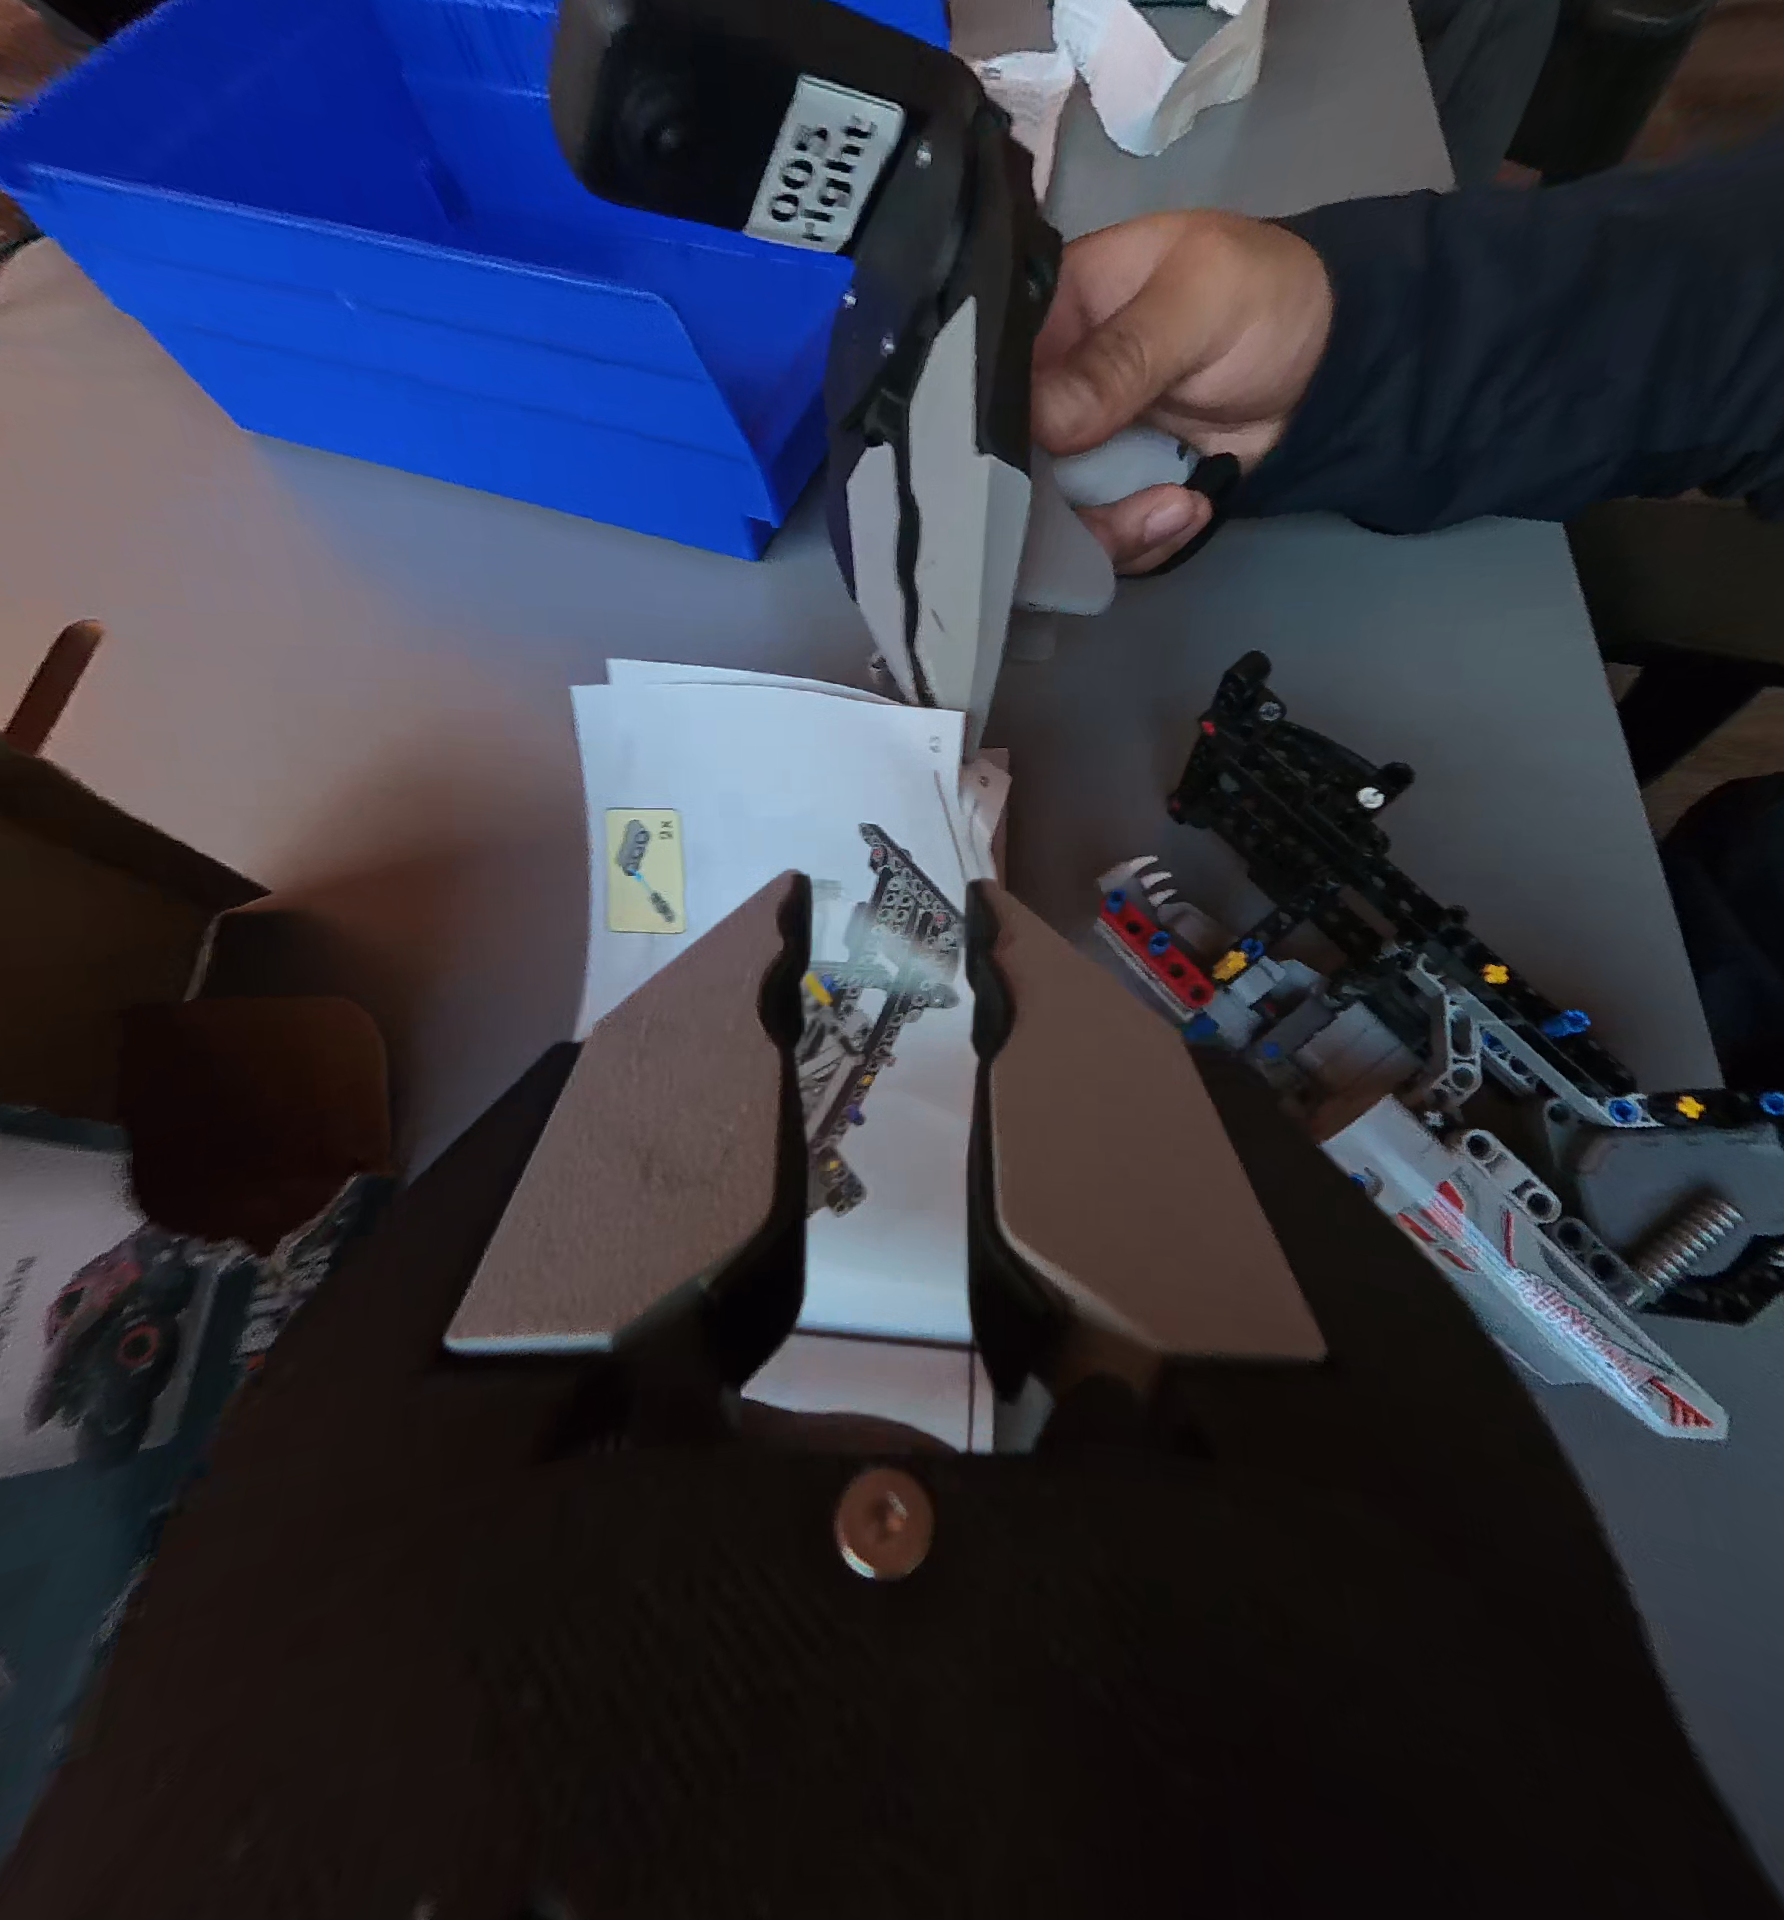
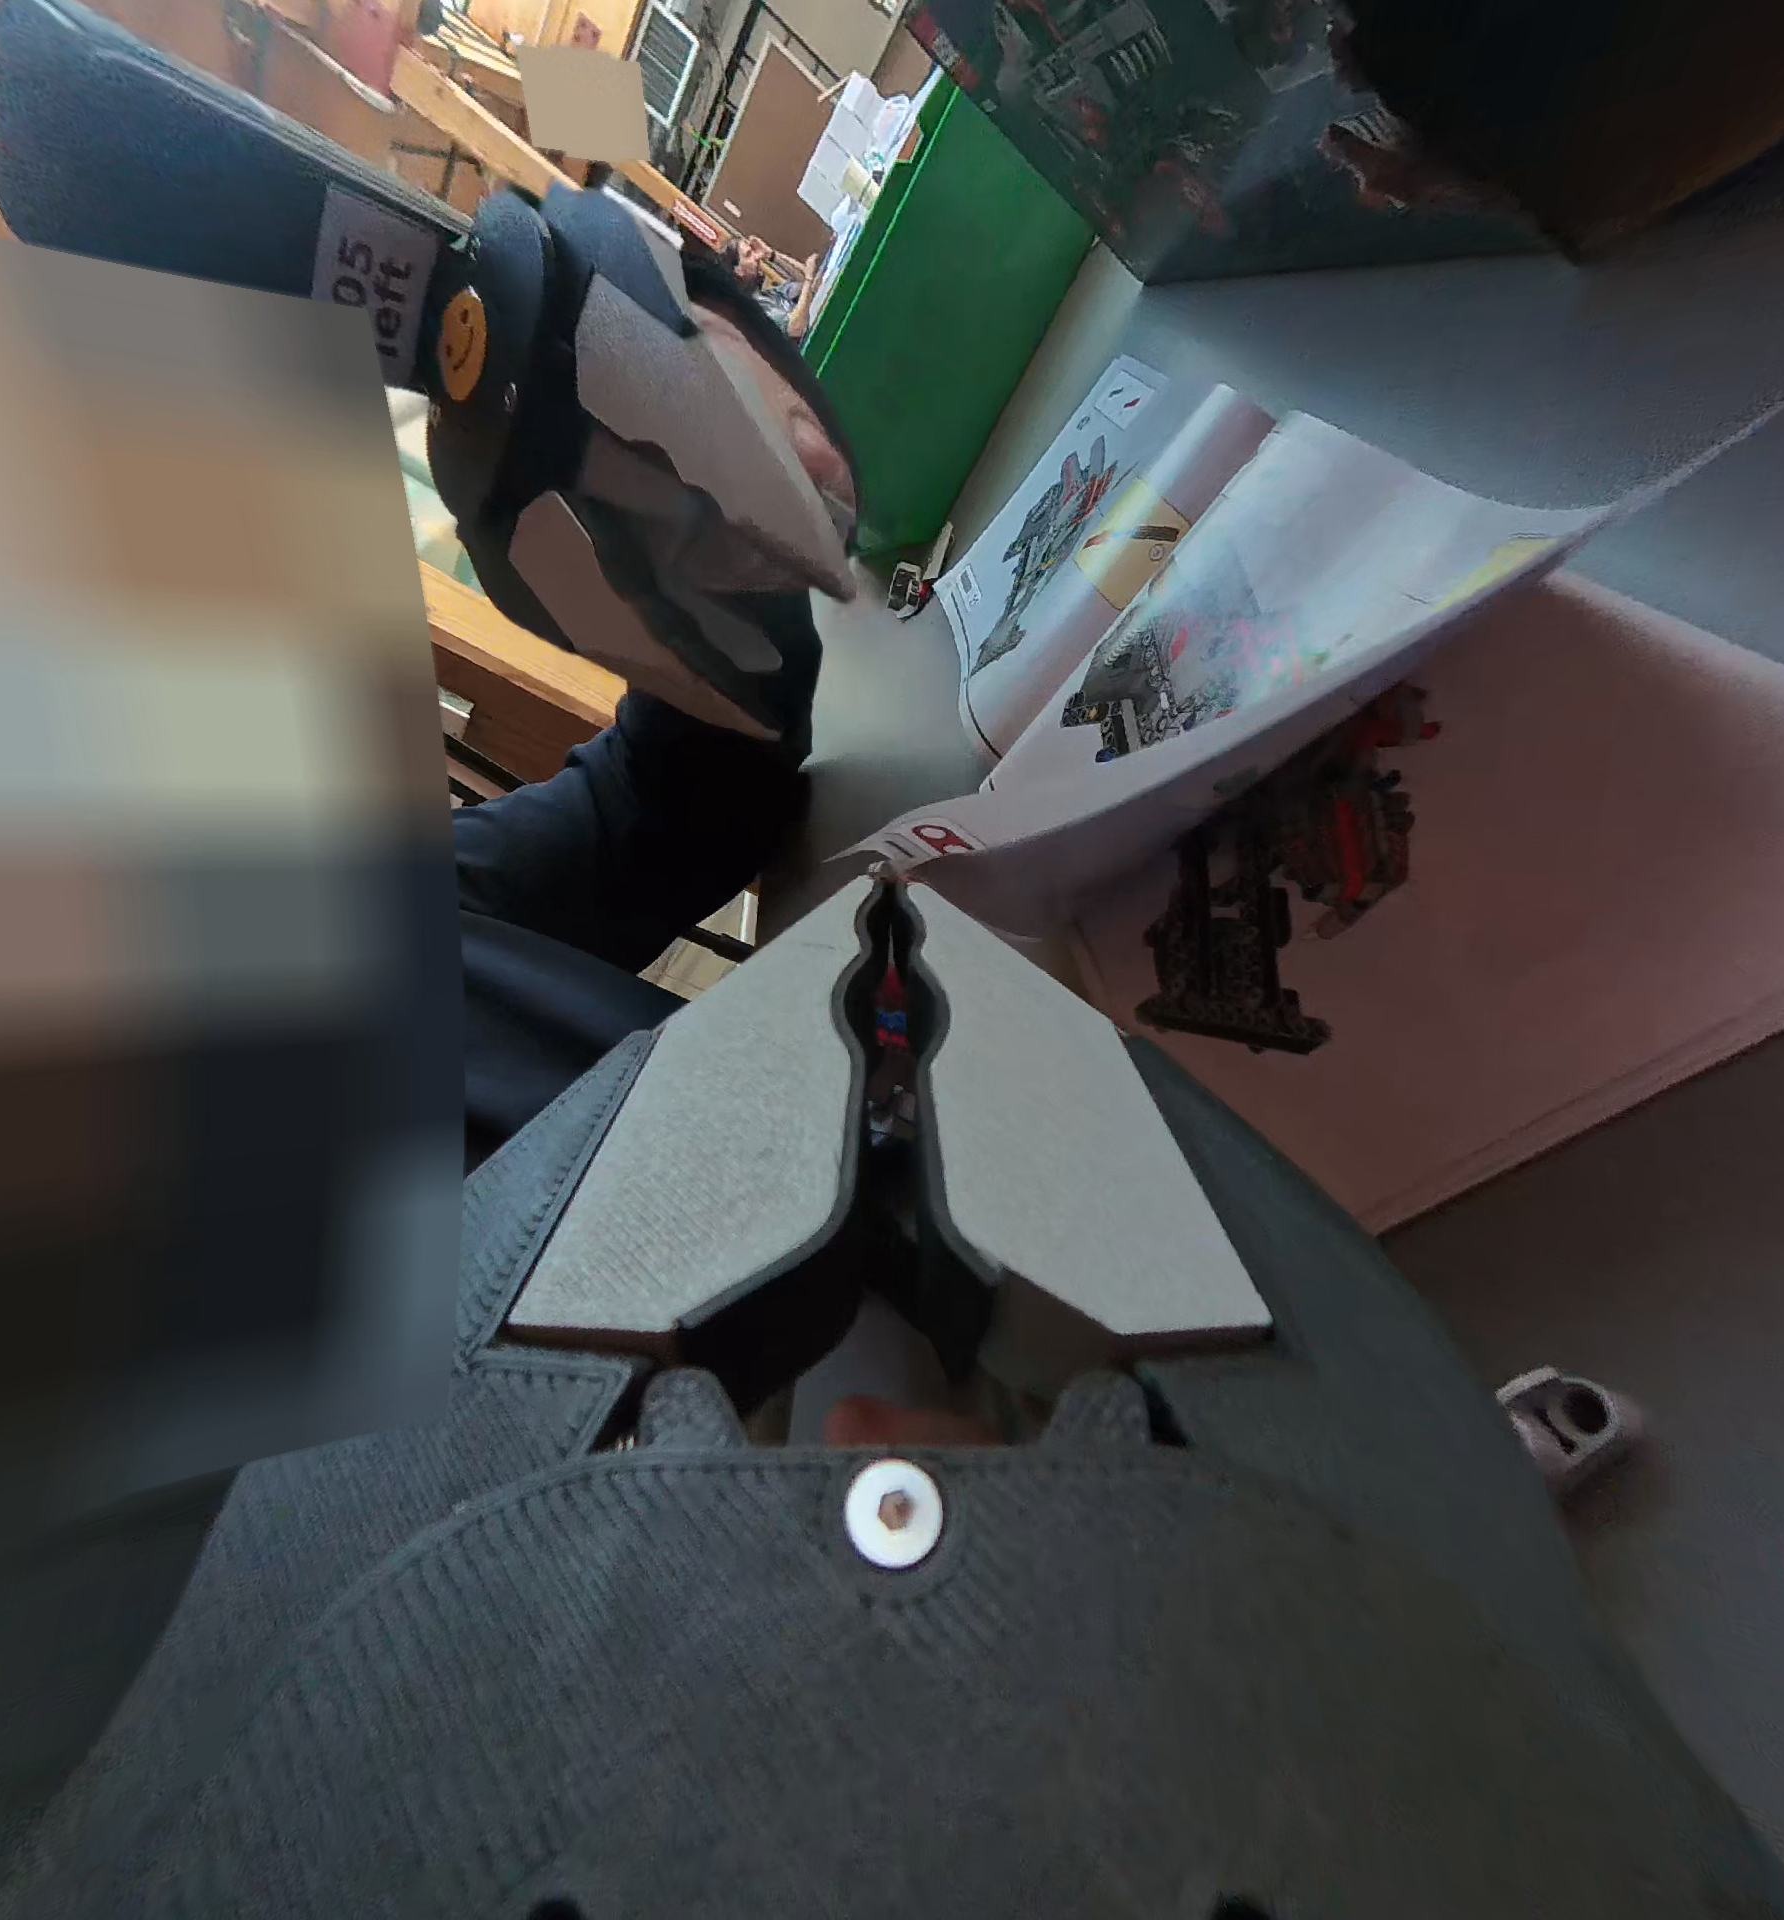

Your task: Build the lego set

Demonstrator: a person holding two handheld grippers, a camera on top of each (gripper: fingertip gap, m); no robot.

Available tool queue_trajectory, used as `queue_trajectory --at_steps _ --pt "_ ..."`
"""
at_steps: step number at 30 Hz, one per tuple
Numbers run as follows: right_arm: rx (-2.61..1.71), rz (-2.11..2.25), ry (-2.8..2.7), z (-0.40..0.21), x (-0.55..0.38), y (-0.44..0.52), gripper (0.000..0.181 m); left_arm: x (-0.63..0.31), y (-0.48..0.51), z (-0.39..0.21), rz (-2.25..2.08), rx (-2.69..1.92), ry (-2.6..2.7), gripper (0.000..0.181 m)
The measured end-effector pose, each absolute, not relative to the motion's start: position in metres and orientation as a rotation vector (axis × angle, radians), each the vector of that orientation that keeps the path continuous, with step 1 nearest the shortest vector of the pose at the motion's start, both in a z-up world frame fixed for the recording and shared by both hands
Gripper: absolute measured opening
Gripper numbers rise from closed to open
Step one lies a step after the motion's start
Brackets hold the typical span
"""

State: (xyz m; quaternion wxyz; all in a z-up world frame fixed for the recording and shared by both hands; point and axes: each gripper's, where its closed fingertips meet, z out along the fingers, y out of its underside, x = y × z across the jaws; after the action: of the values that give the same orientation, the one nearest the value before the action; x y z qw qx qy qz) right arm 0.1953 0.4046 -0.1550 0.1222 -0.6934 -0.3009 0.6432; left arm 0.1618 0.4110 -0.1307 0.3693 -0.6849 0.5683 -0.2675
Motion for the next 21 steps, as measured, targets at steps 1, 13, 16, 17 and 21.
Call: queue_trajectory --at_steps 1,13,16,17,21 --pt "-2.025 1.878 -0.880 -0.155 0.196 0.404 0.000 0.157 0.416 -0.126 -0.672 -1.760 1.431 0.027" --pt "-2.027 1.878 -0.894 -0.155 0.198 0.404 0.000 0.133 0.441 -0.099 -0.621 -1.791 1.250 0.028" --pt "-2.053 1.866 -0.893 -0.159 0.198 0.404 0.000 0.128 0.446 -0.094 -0.616 -1.797 1.213 0.029" --pt "-2.057 1.865 -0.891 -0.160 0.199 0.404 0.000 0.128 0.447 -0.093 -0.623 -1.797 1.204 0.029" --pt "-2.057 1.864 -0.890 -0.160 0.199 0.405 0.000 0.126 0.448 -0.090 -0.625 -1.793 1.190 0.029"
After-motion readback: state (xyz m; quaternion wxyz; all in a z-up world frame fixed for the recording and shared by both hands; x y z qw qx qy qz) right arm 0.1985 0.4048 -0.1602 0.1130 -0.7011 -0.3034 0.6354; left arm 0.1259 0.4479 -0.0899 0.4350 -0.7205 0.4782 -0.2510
